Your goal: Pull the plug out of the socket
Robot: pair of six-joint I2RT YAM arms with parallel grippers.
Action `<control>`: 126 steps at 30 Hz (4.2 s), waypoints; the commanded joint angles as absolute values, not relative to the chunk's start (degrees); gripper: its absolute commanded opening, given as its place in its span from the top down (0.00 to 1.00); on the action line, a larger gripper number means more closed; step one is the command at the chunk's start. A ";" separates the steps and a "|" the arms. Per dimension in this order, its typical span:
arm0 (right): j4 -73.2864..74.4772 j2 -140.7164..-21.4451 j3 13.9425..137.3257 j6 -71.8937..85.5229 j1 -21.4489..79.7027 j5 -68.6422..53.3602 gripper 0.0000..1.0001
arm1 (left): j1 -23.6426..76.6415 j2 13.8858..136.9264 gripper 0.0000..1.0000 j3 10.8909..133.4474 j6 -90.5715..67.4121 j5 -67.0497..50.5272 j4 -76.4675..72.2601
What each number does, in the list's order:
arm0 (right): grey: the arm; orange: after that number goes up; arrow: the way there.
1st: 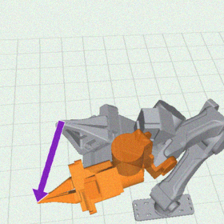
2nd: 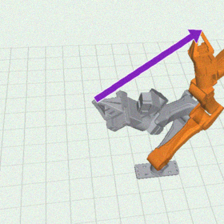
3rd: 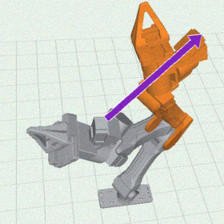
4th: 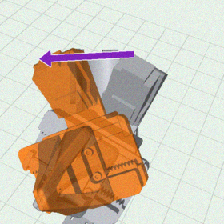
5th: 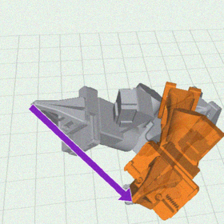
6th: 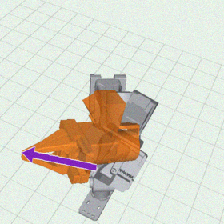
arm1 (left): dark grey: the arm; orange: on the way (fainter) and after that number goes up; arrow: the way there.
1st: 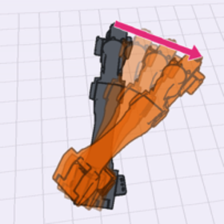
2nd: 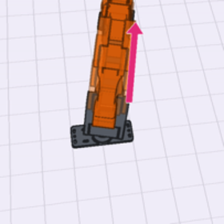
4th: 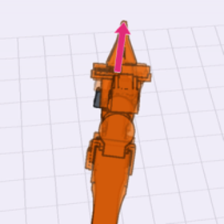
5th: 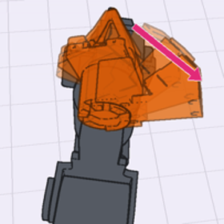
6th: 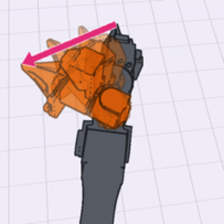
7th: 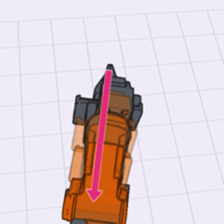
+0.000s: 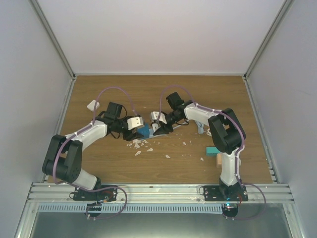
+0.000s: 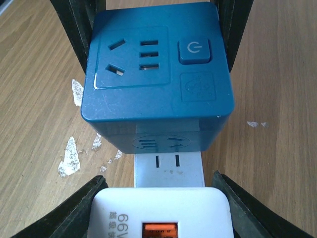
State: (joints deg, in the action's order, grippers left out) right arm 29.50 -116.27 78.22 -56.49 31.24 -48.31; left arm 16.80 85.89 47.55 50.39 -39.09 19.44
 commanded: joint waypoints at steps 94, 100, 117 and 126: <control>34.95 -127.39 87.39 -51.56 32.40 -32.41 0.91 | -8.28 93.27 0.78 66.68 48.47 -59.82 33.78; 35.37 -128.03 88.67 -50.78 32.34 -33.37 0.90 | -13.19 99.40 0.77 70.44 36.18 -60.18 29.70; 36.21 -129.64 91.23 -48.40 32.35 -34.63 0.89 | -14.41 119.96 0.76 83.62 10.44 -61.10 17.89; 36.30 -129.55 91.22 -48.07 32.34 -35.03 0.89 | -14.50 124.77 0.67 86.42 7.22 -59.79 17.35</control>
State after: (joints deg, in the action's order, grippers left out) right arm 36.27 -124.60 92.36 -49.01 32.82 -44.60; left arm -14.04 123.46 84.12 8.95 -58.98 19.55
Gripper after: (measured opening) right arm 0.535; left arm 0.615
